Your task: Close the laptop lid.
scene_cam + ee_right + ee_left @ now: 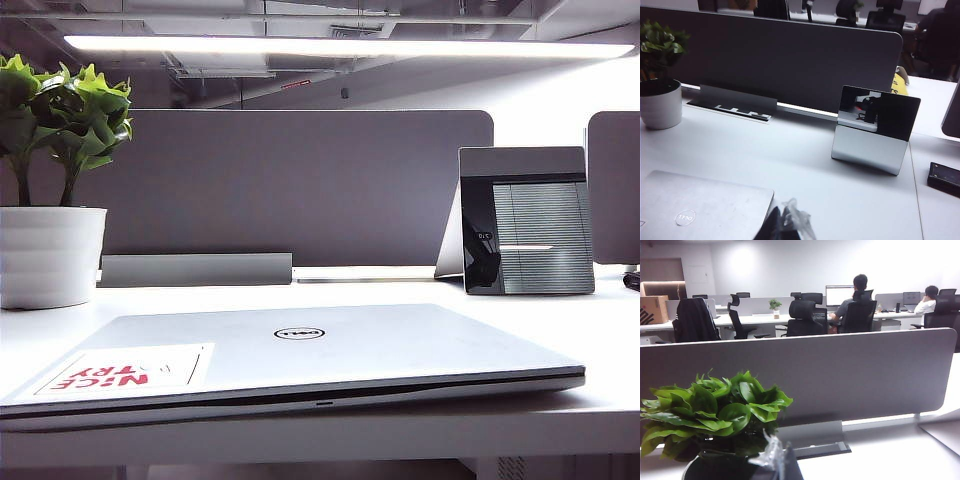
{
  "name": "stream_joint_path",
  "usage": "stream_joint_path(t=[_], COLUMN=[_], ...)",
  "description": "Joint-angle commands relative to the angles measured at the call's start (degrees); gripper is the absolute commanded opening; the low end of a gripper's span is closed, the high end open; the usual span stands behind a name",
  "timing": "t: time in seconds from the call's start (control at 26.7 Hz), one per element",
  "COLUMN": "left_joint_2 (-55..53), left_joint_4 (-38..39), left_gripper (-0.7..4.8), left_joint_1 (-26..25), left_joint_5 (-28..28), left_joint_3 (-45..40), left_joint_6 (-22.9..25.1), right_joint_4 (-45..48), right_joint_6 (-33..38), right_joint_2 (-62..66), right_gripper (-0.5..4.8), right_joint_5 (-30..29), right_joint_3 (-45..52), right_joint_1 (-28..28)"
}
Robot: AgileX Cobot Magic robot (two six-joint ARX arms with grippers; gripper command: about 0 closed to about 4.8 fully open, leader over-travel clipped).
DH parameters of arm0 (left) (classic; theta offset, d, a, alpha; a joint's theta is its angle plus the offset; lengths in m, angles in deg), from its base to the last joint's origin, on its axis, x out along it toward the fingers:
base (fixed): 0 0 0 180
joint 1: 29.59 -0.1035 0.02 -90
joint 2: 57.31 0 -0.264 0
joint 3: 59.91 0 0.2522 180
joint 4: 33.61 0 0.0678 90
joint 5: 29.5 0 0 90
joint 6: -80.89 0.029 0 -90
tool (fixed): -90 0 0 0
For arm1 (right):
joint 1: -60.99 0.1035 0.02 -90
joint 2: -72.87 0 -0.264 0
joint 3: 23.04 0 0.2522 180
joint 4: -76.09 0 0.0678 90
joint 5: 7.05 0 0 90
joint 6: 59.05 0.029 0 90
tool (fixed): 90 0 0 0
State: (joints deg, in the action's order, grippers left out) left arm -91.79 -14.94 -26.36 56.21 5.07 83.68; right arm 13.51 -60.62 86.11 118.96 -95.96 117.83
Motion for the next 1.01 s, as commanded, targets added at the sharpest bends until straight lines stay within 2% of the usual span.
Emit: stream_joint_path(t=[0.04,0.94,1.01], left_joint_2=[0.07,0.07,0.07], left_joint_4=[1.49,2.36,2.69], left_gripper=[-0.05,-0.05,-0.05], left_joint_1=[-0.07,-0.07,-0.07], left_joint_5=[0.02,0.02,0.31], left_joint_3=[0.07,0.07,0.07], left_joint_6=[-0.22,-0.2,1.31], right_joint_4=[0.55,-0.66,-0.68], right_joint_6=[-0.15,-0.15,-0.15], right_joint_2=[-1.81,-2.89,-2.86], right_gripper=[-0.04,-0.04,-0.04], right_joint_5=[-0.13,-0.11,-0.11], right_joint_3=[1.55,1.92,1.92], right_joint_1=[0.04,-0.04,-0.04])
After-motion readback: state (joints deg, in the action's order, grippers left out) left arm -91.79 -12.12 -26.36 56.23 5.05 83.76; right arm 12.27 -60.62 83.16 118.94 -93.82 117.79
